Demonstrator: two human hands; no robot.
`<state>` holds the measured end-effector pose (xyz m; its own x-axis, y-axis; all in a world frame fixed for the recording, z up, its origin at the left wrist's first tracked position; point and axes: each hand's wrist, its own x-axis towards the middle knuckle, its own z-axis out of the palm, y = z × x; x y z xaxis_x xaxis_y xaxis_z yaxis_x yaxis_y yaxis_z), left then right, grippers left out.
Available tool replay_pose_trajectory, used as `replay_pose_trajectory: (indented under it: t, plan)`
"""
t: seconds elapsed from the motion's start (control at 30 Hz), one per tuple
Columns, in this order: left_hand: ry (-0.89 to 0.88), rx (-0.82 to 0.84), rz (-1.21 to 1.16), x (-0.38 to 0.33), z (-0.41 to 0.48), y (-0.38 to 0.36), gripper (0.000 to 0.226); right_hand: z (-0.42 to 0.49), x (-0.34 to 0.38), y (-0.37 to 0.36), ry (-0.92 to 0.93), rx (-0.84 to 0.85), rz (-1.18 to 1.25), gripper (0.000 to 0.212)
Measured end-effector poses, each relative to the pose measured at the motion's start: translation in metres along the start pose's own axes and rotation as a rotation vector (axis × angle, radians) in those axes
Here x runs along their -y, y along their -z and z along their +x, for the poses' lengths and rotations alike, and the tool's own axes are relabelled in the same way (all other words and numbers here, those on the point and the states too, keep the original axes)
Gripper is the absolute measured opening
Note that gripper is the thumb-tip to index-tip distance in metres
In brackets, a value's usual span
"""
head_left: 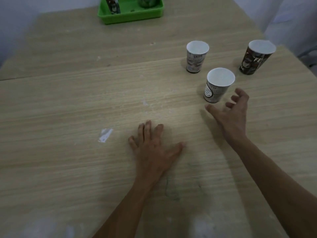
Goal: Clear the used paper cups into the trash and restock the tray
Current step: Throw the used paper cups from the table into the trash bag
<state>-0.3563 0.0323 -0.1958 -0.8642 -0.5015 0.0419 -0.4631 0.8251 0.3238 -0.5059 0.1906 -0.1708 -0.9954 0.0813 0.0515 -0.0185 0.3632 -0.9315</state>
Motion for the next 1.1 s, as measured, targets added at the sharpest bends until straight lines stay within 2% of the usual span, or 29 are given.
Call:
replay_pose_trajectory:
  t: [0.2,0.37,0.5,0.63,0.87,1.1]
  plan:
    - [0.007,-0.006,-0.016,-0.001,0.001,0.0,0.085,0.032,0.001,-0.019,0.037,-0.023,-0.007,0.109]
    - [0.011,-0.015,-0.022,-0.001,0.001,0.0,0.087,0.039,0.001,-0.021,0.058,-0.039,-0.056,0.076]
    - [0.012,-0.02,-0.036,-0.001,-0.001,0.001,0.088,0.023,0.002,-0.018,0.049,-0.033,-0.038,0.071]
    - [0.014,-0.044,-0.059,0.0,-0.006,0.0,0.09,-0.014,0.008,-0.015,0.062,0.046,-0.035,0.069]
    - [-0.099,-0.094,-0.086,0.031,-0.056,0.0,0.069,-0.105,0.017,-0.017,0.102,0.177,-0.001,0.066]
    - [-0.09,-0.152,-0.038,0.109,-0.126,0.027,0.067,-0.201,0.039,-0.031,0.148,0.264,0.058,0.064]
